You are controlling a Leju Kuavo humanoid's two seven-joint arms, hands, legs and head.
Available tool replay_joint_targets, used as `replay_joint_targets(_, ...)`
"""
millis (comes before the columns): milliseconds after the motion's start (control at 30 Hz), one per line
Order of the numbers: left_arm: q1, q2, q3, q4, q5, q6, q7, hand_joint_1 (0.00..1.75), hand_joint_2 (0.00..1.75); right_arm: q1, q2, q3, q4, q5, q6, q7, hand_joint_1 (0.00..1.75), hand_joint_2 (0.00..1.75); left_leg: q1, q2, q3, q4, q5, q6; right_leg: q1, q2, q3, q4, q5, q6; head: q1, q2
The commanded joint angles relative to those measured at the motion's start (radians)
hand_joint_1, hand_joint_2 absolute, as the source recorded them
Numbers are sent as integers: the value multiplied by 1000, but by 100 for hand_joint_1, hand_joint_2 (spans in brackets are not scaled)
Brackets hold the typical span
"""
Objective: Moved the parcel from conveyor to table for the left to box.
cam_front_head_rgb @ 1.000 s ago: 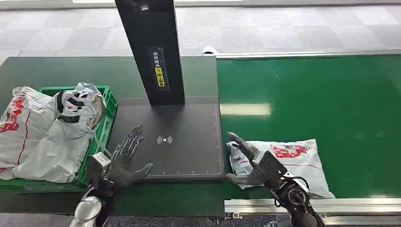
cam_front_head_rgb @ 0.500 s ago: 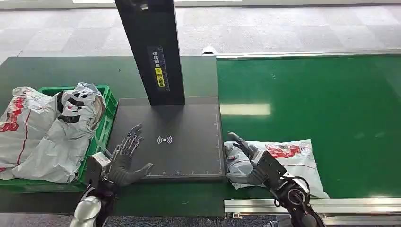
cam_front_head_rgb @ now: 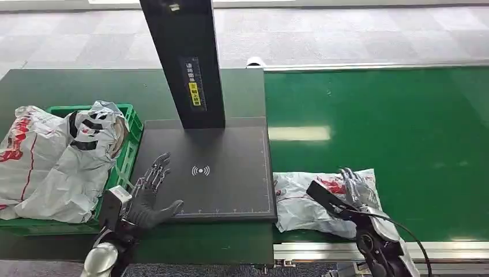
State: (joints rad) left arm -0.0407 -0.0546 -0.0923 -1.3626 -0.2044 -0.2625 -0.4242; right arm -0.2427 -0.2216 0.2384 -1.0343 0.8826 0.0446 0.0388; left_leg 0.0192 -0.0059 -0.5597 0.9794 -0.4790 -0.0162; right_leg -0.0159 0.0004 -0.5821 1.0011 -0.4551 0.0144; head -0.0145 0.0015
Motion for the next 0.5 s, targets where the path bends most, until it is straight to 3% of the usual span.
replay_joint_targets(33,-45,-11,-6,57,-9,3,10,0,175,5,-15,-28,153,53,82,31,0,175,0,-2,2,-1,0,1,1,-3,3,-2,0,-1,0,0)
replay_joint_targets(167,-72,-12,-14,87,-11,3,16,0,175,-6,-18,-19,194,53,142,35,0,175,0,-2,2,-1,0,1,1,-2,3,-2,0,-1,0,0)
replay_joint_targets(233,-95,-15,-20,112,-12,7,17,0,175,-6,-24,-10,229,51,168,30,16,175,0,-3,2,-1,1,1,0,-3,4,-2,0,-1,0,0)
replay_joint_targets(267,-103,-16,-24,123,-12,9,17,0,175,-8,-26,-5,247,51,170,27,147,175,0,-3,3,-2,1,1,1,-4,5,-2,0,-1,0,0)
replay_joint_targets(300,-104,-17,-24,123,-13,10,17,0,175,-9,-26,-4,250,52,170,27,175,175,0,-4,3,-1,1,1,1,-4,5,-2,0,-1,0,0)
replay_joint_targets(500,-20,-5,3,22,0,21,22,0,175,-38,-22,31,199,94,60,-48,175,175,0,-1,7,-1,0,1,0,-1,8,-1,0,0,0,0)
